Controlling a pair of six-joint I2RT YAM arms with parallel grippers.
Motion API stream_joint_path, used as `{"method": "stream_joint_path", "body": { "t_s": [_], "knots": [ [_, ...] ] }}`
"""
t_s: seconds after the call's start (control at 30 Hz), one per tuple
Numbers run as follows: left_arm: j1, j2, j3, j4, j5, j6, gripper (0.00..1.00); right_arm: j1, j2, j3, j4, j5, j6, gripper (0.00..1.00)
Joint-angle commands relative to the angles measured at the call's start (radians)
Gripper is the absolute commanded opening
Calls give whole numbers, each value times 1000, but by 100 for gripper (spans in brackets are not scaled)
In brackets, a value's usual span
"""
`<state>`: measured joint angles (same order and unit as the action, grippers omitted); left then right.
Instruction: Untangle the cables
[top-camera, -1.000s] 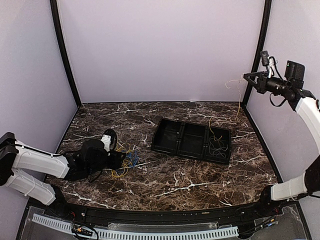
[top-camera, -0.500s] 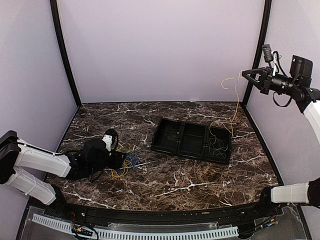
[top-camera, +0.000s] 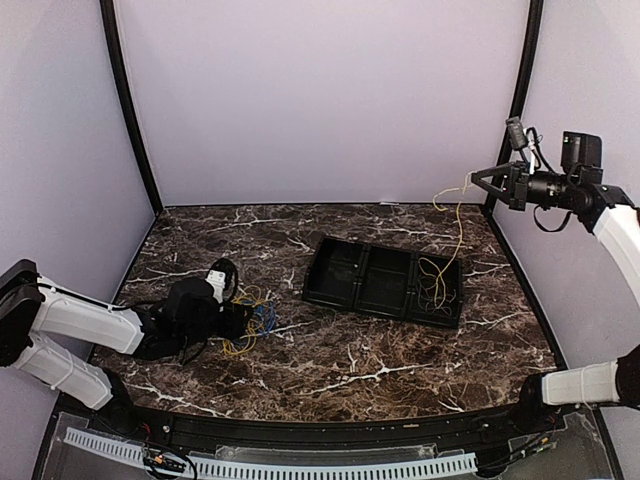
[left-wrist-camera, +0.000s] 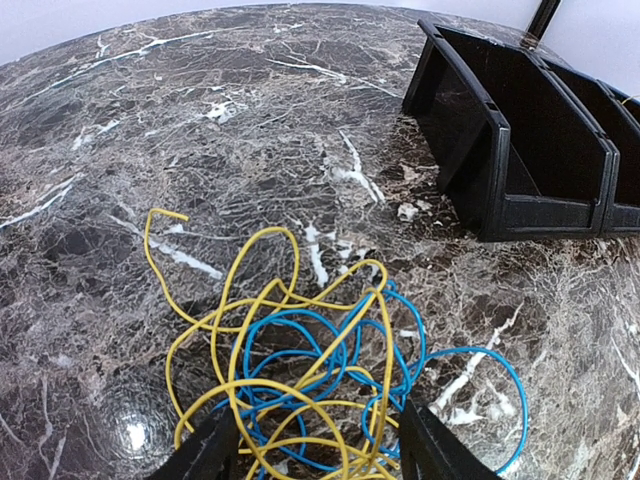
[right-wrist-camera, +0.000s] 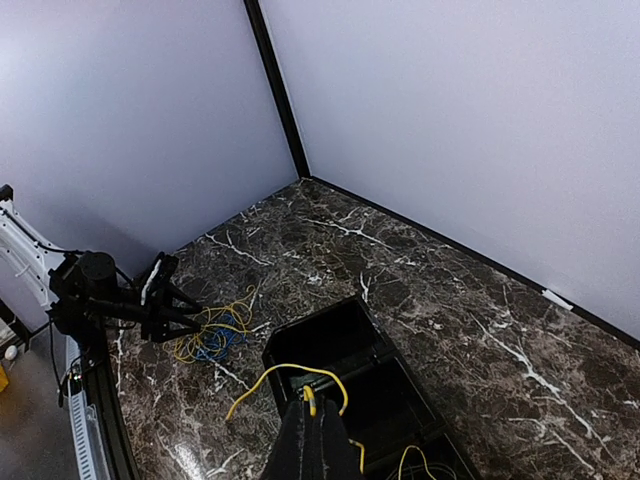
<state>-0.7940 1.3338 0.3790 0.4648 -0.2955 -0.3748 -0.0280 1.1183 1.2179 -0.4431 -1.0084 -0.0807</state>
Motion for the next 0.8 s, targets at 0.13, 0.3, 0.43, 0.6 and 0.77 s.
{"method": "stream_joint_path", "body": {
  "t_s": [0.13,0.3,0.43,0.6,0.77],
  "knots": [
    [1,0,16,2,-11,-6,57,77,115,384,117,22,49,0],
    [1,-7,12,-6,-13,-17,57,77,222,651,181,2,134,0],
    [1,-28,0,-15,-19,-22,57,77,283,756,239,-28,206,0],
    [1,-41,-11,-9,-20,-32,57,93,316,714,314,-57,286,0],
    [1,-34,-12,-7,-14,-39,56,160,311,528,316,-3,209,0]
  ]
}}
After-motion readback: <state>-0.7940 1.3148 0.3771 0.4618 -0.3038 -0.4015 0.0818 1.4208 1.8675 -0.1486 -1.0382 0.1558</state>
